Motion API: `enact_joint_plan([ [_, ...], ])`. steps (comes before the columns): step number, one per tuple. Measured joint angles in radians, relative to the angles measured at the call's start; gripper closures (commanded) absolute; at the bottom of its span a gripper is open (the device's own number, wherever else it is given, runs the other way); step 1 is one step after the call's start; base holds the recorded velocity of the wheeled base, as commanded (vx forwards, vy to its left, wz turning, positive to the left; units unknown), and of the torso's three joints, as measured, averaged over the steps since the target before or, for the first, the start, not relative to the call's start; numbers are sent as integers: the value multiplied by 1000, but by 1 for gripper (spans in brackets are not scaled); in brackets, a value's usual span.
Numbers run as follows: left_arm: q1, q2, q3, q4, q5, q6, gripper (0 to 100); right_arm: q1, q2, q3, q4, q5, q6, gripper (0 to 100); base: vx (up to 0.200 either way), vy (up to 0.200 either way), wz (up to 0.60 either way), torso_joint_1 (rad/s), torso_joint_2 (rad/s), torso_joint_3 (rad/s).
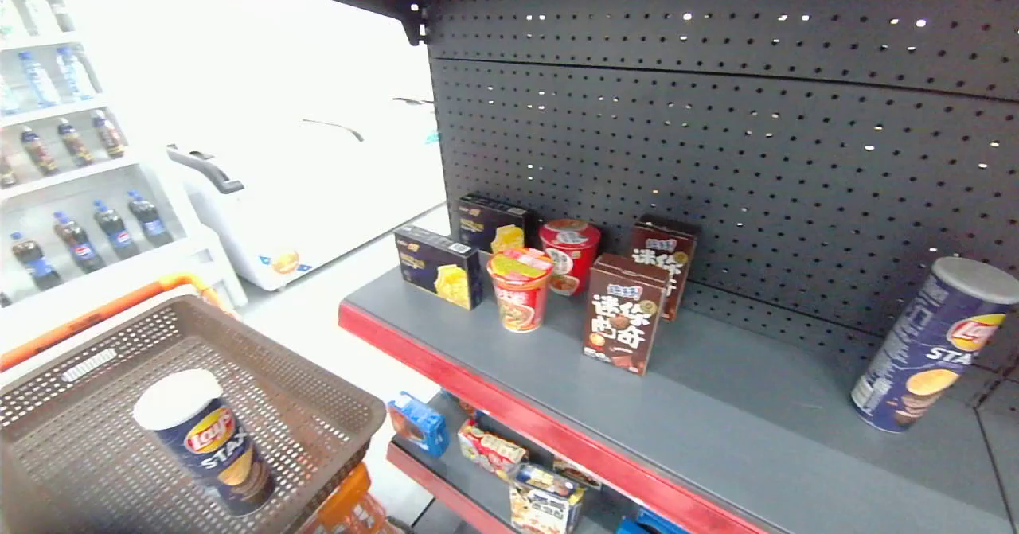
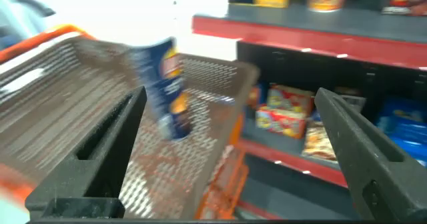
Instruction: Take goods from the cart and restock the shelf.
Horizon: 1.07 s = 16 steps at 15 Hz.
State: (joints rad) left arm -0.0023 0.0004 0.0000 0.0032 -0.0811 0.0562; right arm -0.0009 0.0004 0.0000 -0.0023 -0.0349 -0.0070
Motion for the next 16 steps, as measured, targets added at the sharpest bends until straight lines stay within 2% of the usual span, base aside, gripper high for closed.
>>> enact_joint_plan([
  [6, -1, 0, 0, 0, 1, -6, 0, 0, 0, 0, 0, -1, 0, 0, 0, 0, 600, 4, 5, 2],
  [8, -1, 0, -10, 2, 7, 0, 0, 0, 0, 0, 0, -1, 3, 0, 0, 0, 0, 0, 0, 0],
  [11, 0, 79, -182, 71, 17, 16, 0, 1, 0, 0, 0, 0, 3, 0, 0, 0, 0, 0, 0, 0],
  [14, -4, 355, -412, 157, 21, 77, 0, 0, 0, 0, 0, 0, 3, 0, 0, 0, 0, 0, 0, 0],
  [16, -7, 556, -531, 182, 7, 105, 0, 1, 0, 0, 0, 0, 3, 0, 0, 0, 0, 0, 0, 0],
])
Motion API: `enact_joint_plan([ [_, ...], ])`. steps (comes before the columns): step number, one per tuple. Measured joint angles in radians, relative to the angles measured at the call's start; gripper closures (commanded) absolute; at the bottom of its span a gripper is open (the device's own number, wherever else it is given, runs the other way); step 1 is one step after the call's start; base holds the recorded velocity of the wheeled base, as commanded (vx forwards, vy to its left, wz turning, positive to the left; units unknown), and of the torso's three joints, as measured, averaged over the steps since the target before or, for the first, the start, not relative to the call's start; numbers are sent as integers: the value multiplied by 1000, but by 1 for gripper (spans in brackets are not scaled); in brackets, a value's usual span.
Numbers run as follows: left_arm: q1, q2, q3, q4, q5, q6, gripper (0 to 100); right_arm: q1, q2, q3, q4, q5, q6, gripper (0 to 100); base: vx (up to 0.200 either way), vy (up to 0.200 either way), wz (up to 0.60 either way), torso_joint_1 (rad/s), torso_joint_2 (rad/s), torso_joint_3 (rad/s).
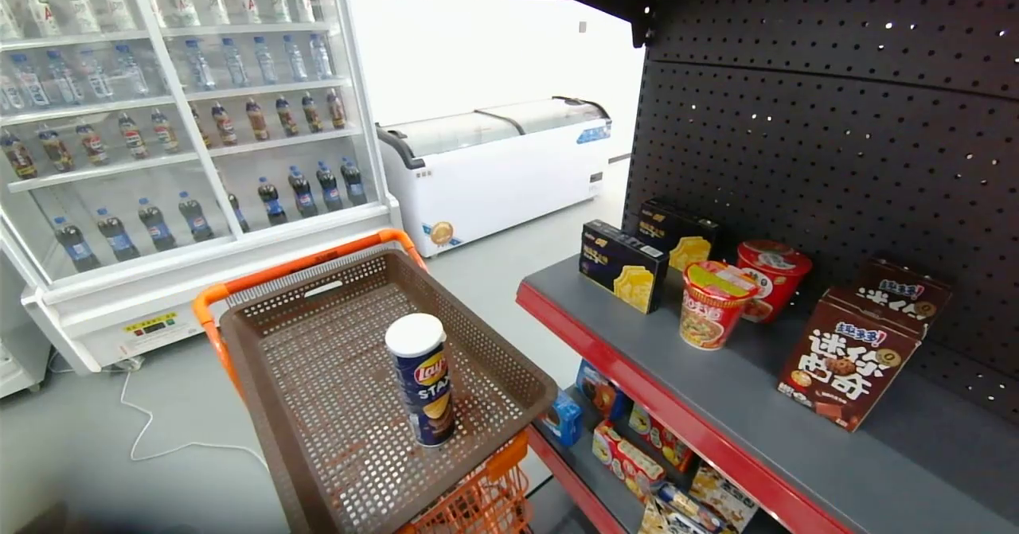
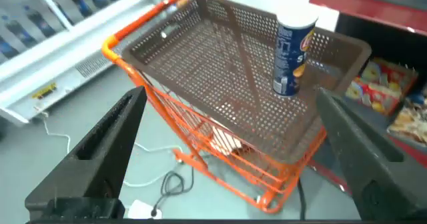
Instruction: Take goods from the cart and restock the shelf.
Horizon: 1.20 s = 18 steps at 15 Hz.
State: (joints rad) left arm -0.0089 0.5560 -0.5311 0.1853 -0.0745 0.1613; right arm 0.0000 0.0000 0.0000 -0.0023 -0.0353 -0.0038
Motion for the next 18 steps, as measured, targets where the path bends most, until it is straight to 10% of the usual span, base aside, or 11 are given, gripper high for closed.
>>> enact_joint_plan([
  [7, 8, 600, -93, -255, -333, 23, 0, 0, 0, 0, 0, 0, 0, 0, 0, 0, 0, 0, 0, 0],
  [13, -62, 930, 101, -704, -406, 21, 0, 0, 0, 0, 0, 0, 0, 0, 0, 0, 0, 0, 0, 0],
  [18, -96, 1135, 131, -899, -389, 17, 0, 0, 0, 0, 0, 0, 0, 0, 0, 0, 0, 0, 0, 0],
])
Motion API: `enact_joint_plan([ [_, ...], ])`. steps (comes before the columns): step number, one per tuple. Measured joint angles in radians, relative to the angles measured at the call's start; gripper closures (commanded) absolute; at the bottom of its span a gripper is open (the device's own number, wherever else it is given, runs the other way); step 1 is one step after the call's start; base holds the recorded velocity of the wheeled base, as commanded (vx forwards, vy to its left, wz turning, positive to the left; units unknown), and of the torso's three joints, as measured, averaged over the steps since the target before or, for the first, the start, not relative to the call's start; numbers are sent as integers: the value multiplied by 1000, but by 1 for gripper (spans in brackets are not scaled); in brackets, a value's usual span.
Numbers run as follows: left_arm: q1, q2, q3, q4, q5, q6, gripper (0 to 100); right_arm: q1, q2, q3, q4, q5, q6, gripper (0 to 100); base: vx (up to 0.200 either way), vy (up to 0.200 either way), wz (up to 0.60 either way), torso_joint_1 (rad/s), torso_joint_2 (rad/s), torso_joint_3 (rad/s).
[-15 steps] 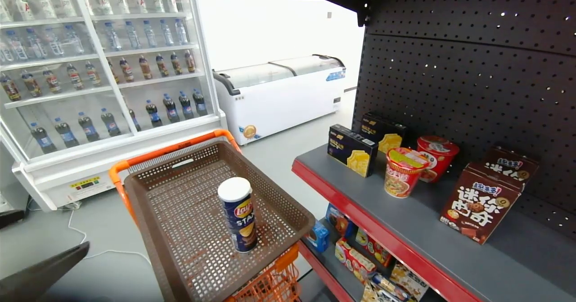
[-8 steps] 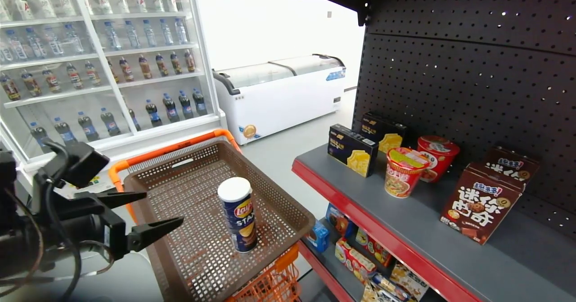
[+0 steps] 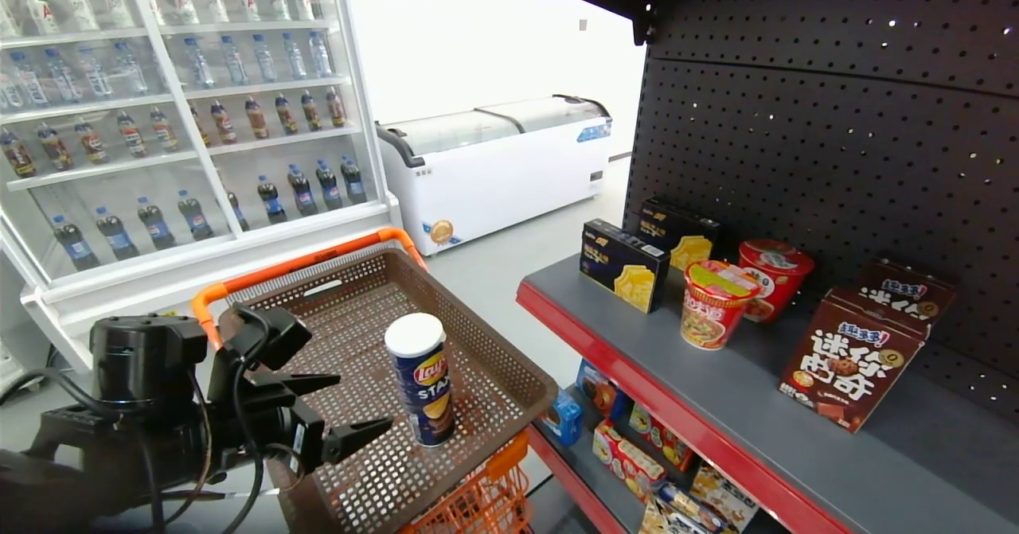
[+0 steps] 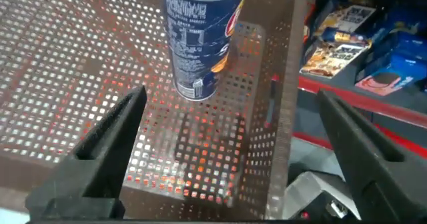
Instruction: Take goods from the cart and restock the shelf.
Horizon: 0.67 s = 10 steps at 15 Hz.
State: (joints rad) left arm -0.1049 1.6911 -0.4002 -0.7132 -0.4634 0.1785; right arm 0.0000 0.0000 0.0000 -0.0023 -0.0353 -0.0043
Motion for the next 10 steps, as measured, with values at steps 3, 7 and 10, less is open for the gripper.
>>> enact_joint_plan([
  [3, -1, 98, -10, -58, 8, 14, 0, -1, 0, 0, 0, 0, 0, 0, 0, 0, 0, 0, 0, 0],
  [7, -18, 216, -58, -140, 9, 27, 0, 0, 0, 0, 0, 0, 0, 0, 0, 0, 0, 0, 0, 0],
  [10, -31, 292, -127, -141, 9, 90, 0, 0, 0, 0, 0, 0, 0, 0, 0, 0, 0, 0, 0, 0],
])
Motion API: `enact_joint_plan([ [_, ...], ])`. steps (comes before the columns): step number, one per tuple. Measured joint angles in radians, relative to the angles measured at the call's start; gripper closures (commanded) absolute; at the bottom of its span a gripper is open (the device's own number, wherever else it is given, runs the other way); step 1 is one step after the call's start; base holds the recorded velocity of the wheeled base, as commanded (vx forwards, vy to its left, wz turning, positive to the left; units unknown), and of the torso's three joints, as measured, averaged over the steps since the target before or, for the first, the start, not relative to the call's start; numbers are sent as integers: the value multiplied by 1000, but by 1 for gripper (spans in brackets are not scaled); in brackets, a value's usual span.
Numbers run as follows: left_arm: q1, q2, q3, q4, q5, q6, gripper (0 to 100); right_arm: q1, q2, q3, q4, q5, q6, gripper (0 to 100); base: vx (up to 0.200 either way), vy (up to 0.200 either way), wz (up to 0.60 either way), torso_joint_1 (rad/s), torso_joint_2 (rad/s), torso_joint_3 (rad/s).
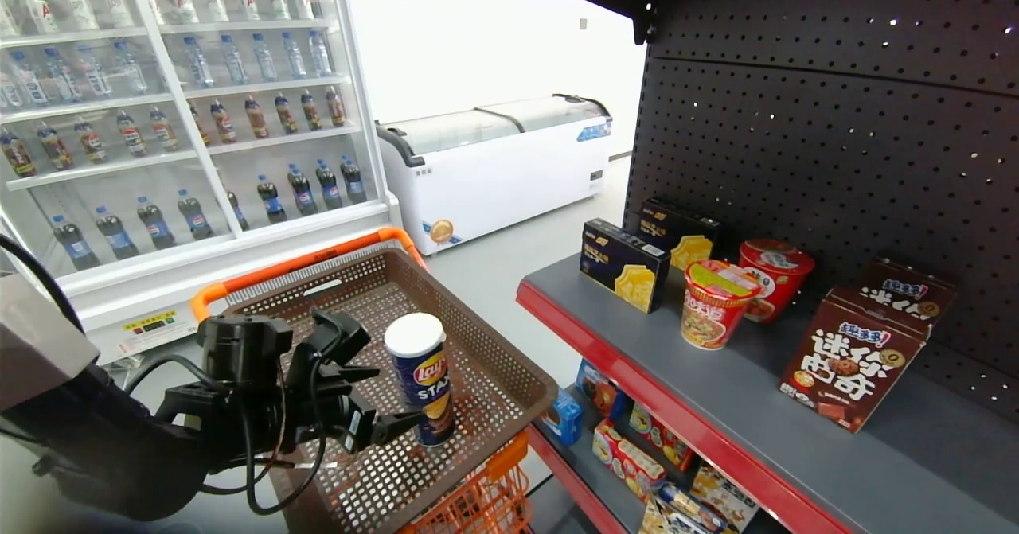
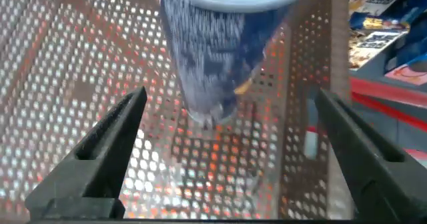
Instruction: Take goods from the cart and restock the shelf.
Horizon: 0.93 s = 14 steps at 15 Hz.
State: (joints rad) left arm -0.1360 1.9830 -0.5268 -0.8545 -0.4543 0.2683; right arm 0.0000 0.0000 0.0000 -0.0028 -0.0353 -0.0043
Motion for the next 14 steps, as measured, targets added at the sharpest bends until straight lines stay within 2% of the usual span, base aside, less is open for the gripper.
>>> enact_joint_plan([
  [3, -26, 68, -78, 0, -3, 14, 0, 0, 0, 0, 0, 0, 0, 0, 0, 0, 0, 0, 0, 0],
  [8, -59, 132, -148, 1, -4, 8, 0, 0, 0, 0, 0, 0, 0, 0, 0, 0, 0, 0, 0, 0],
  [9, -64, 140, -163, 1, -4, 6, 100, 0, 0, 0, 0, 0, 0, 0, 0, 0, 0, 0, 0, 0],
  [13, -69, 150, -186, -1, 26, 0, 100, -1, 0, 0, 0, 0, 0, 0, 0, 0, 0, 0, 0, 0],
  [14, -70, 143, -179, 0, 38, -10, 100, -1, 0, 0, 0, 0, 0, 0, 0, 0, 0, 0, 0, 0],
])
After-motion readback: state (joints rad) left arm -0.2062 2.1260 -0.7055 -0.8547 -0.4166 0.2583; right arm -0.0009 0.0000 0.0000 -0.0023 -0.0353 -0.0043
